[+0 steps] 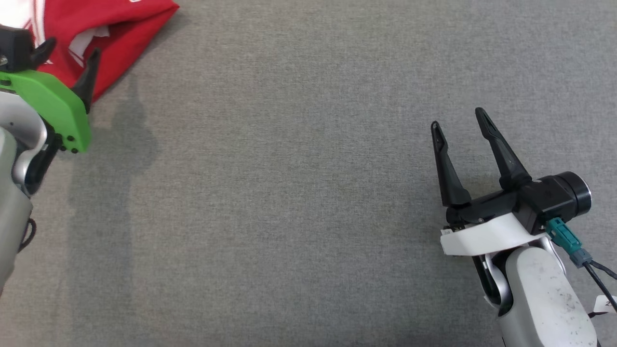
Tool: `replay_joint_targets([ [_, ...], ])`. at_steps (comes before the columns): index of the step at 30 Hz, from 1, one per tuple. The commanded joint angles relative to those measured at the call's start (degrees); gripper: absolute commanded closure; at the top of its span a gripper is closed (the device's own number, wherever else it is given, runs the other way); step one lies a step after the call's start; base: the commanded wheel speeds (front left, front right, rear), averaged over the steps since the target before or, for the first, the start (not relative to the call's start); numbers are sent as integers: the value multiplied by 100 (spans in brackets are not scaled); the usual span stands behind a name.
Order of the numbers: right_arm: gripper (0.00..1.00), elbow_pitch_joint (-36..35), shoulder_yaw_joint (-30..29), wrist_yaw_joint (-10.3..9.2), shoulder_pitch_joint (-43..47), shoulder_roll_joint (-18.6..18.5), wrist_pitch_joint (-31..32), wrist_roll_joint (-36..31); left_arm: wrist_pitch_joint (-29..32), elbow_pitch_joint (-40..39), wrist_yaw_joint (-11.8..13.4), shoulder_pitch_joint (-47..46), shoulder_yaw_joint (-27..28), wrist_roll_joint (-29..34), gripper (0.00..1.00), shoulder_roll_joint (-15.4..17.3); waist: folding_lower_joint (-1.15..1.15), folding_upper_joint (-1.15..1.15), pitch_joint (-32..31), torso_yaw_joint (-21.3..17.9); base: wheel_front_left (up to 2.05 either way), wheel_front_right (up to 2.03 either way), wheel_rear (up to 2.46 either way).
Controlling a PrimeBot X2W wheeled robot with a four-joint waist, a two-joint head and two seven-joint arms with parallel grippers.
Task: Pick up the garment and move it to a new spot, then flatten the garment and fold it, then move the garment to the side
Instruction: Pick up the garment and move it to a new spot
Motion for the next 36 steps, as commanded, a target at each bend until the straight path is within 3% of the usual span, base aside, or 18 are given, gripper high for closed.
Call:
replay_joint_targets([
  [1, 0, -38, -9, -2, -84, 11, -18, -50, -95, 149, -9, -175, -3, 12, 0, 155, 0, 0, 337, -331, 0, 0, 0],
  [3, 0, -51, 0, -2, -108, 8, -18, -43, -240, 412, 23, -296, 31, 46, 0, 171, 0, 0, 374, -375, 0, 0, 0],
  [7, 0, -78, -44, -2, -85, 15, -18, -55, -561, 964, 324, -510, 118, 129, 0, 121, 0, 0, 424, -443, 0, 0, 0],
  [8, 0, -78, -51, -2, -95, 16, -18, -52, -625, 1094, 385, -550, 126, 158, 6, 105, 0, 0, 431, -455, 0, 0, 0],
  [9, 0, -76, -53, -2, -102, 17, -18, -49, -667, 1198, 412, -581, 120, 174, 31, 90, 0, 0, 433, -465, 0, 0, 0],
  [10, 0, -75, -57, -2, -101, 18, -18, -51, -721, 1307, 453, -617, 102, 212, 83, 73, 0, 0, 429, -475, 0, 0, 0],
  [11, 0, -80, -60, -2, -96, 21, -18, -62, -780, 1399, 463, -655, 80, 237, 100, 54, 0, 0, 421, -484, 0, 0, 0],
  [17, 0, -52, -91, -2, -67, 34, -18, -85, -1133, 1790, 551, -838, 21, 389, 100, 42, 0, 0, 312, -470, 0, 0, 0],
  [24, 0, 90, -78, -2, -3, 54, -18, -4, -1371, 2068, 390, -992, -73, 435, 100, 111, 0, 0, -150, -433, 0, 0, 0],
  [31, 0, 292, -74, -2, 209, 79, -18, 127, -1567, 2042, 218, -1181, -306, 640, 100, 229, 0, 0, -973, -485, 0, 0, 0],
  [36, 0, 490, -129, -2, 494, 82, -18, 413, -1602, 1657, 42, -1415, -703, 838, 100, 66, 0, 0, -1877, -612, 0, 0, 0],
])
